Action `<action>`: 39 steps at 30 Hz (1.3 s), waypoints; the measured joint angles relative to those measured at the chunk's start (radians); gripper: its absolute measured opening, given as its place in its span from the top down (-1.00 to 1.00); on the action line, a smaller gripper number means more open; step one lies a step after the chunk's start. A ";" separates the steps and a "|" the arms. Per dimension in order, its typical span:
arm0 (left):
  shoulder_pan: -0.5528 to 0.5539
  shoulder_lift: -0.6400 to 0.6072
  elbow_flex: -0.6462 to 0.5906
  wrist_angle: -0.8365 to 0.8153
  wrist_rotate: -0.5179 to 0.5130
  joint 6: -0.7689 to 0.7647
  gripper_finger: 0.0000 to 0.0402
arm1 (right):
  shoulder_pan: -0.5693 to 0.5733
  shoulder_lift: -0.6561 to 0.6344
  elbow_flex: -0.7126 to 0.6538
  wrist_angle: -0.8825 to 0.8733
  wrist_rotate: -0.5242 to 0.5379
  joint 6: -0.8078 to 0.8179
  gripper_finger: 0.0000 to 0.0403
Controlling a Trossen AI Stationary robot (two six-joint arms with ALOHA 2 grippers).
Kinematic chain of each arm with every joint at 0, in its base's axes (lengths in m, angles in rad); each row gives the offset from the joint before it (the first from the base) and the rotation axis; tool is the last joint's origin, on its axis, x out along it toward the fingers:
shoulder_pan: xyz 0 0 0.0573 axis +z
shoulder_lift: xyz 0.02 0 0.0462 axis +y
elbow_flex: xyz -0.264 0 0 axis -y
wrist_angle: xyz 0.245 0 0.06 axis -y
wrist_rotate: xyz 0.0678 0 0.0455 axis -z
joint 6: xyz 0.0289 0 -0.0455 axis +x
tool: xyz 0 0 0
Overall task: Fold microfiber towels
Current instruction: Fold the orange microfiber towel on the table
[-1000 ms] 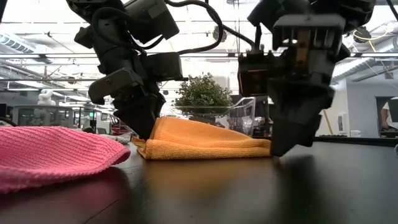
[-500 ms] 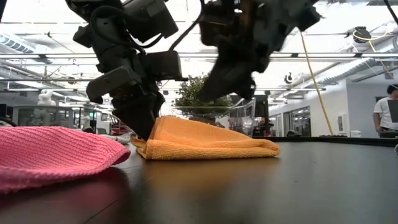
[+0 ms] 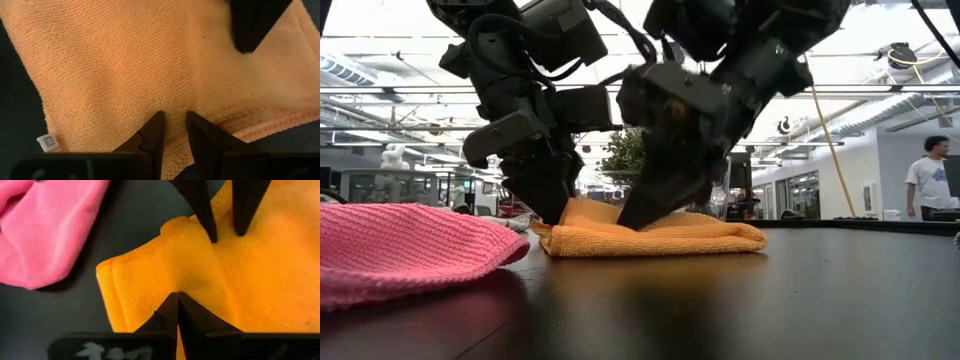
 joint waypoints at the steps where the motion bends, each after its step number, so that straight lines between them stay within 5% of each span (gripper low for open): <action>1: 0.000 0.000 0.000 -0.001 0.000 -0.003 0.56 | 0.003 0.006 0.000 -0.003 -0.005 0.008 1.00; 16: -0.001 0.000 0.001 -0.004 0.001 -0.004 0.56 | 0.041 -0.078 -0.002 -0.216 -0.251 0.040 1.00; 25: 0.000 0.000 0.001 0.005 0.000 -0.005 0.56 | 0.013 -0.117 -0.003 -0.058 -0.177 -0.024 1.00; 39: 0.000 0.000 0.000 0.004 -0.001 -0.008 0.56 | 0.004 0.009 -0.003 0.137 -0.100 -0.100 1.00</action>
